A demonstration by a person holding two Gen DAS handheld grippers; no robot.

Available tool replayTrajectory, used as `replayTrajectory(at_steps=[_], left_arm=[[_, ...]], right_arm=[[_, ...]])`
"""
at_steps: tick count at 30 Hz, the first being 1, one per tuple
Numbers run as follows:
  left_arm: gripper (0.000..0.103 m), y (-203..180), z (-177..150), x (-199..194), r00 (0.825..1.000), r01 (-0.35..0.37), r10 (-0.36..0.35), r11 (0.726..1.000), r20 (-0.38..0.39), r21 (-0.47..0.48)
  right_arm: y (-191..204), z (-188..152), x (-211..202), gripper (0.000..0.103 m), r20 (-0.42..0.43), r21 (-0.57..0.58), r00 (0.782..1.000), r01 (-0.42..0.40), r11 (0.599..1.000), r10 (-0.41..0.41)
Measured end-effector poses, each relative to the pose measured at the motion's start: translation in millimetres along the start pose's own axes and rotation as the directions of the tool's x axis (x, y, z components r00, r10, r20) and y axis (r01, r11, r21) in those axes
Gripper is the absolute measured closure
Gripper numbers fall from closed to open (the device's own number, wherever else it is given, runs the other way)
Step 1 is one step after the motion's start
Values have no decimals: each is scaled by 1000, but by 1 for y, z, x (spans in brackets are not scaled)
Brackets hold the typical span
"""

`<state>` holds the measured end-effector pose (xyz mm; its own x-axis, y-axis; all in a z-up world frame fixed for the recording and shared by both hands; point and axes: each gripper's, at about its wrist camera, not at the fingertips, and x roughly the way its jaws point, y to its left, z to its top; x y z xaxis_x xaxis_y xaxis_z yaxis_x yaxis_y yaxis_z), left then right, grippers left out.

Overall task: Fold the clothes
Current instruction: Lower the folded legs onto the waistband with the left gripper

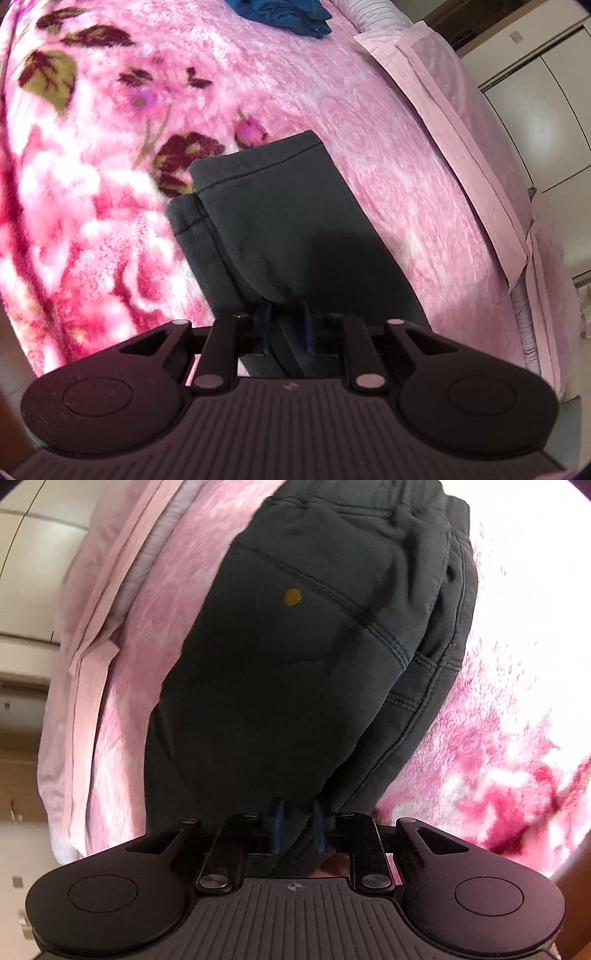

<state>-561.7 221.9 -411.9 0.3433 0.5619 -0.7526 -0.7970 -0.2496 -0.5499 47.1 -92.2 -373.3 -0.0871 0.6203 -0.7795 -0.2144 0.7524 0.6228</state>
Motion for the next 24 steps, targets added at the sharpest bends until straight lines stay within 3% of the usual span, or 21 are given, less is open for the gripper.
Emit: replayTrajectory(at_steps=[2,3,4,9,15,18,24], left_arm=[[97,-2,1,-1,1000,0,0,1000,3,30],[99,-2,1,-2,1000,1,-1,999,5,45],[100,-3,1,-5,1000,6,-6,998,11,60],[101,-8,-3,-26,997,59,-65,991,45,119],[101,-10,-12,-22,999,36,-42,987,34,156],[101,-16,-13,-29,994,74,-88,980,69,186],[100,-5,-22,-26,1000,3,-10,971,27,239]], right_arm=[[4,1,0,83,15,-22,1000,-10,1000,10],[5,1,1,97,23,-34,1000,-15,999,16],[7,1,1,98,31,-45,999,-20,999,21],[9,2,-5,101,63,-87,997,-39,995,44],[7,2,-12,101,87,-87,995,-49,995,57],[11,1,-23,101,105,-106,991,-73,992,84],[4,-3,-18,101,78,-121,996,-23,992,32]])
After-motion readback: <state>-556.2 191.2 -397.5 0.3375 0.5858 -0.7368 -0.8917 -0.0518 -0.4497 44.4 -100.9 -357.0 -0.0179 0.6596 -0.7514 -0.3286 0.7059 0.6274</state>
